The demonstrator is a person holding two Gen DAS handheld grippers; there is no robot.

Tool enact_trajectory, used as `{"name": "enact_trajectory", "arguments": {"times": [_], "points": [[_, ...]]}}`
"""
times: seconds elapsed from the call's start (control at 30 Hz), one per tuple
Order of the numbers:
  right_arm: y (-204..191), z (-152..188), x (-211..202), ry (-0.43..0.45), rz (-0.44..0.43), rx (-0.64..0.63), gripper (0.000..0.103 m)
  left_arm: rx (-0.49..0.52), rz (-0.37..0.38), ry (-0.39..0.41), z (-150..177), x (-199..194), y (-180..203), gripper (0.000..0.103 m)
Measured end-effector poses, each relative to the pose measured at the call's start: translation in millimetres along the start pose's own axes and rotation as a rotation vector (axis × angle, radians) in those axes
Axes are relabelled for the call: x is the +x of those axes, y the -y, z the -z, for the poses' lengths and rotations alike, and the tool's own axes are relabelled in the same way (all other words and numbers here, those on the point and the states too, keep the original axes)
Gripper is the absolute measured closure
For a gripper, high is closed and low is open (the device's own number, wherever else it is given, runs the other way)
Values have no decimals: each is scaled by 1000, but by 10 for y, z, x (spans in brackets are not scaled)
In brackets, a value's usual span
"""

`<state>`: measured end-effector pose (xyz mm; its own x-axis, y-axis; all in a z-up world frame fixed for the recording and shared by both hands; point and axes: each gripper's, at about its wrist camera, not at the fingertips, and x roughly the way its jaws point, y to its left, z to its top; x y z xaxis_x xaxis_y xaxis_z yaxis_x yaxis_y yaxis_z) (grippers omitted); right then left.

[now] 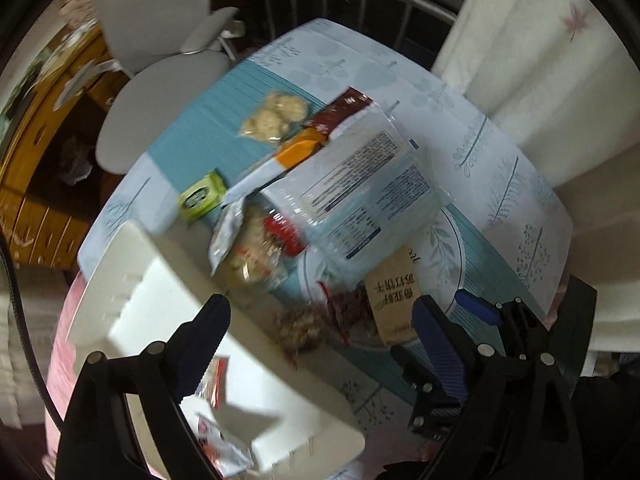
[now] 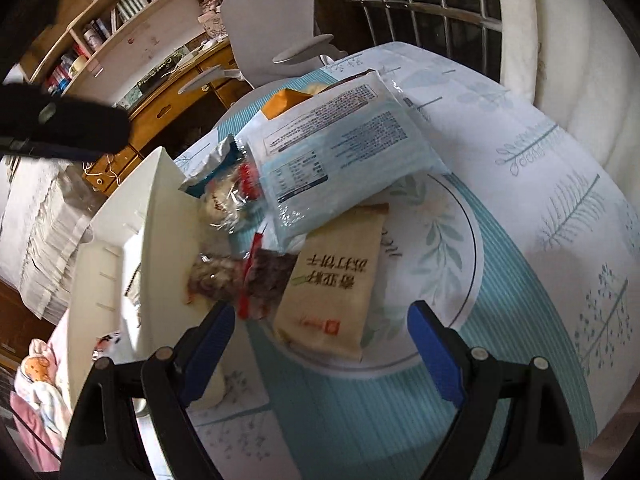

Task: Organize snacks
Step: 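Grasp the beige cracker packet with the right tool while the left grasps the blue-printed bag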

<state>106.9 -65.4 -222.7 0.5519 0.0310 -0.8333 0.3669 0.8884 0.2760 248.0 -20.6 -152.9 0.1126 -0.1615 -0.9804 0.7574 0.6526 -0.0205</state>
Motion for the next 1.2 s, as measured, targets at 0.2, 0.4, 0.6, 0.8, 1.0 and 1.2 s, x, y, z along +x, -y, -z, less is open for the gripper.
{"name": "enact_trajectory", "arguments": {"times": [0.2,0.4,0.6,0.8,1.0,1.2], "points": [[27,-10,165,7,-2,-69,14,68,-26,-53,-286,415,151,7],[9,17,268,-2,-16,-152,14,136,-56,-136,-500,841,297,5],[-21,34,340,9,-12,-235,14,238,-105,-173,-647,1136,508,3],[3,-11,458,9,-20,-251,14,312,-152,-166,-758,1299,654,1],[-35,-58,543,3,-13,-267,14,354,-150,-160,-819,1401,711,0],[-47,-54,605,-16,-21,-283,14,359,-98,-139,-865,1471,601,0]]}}
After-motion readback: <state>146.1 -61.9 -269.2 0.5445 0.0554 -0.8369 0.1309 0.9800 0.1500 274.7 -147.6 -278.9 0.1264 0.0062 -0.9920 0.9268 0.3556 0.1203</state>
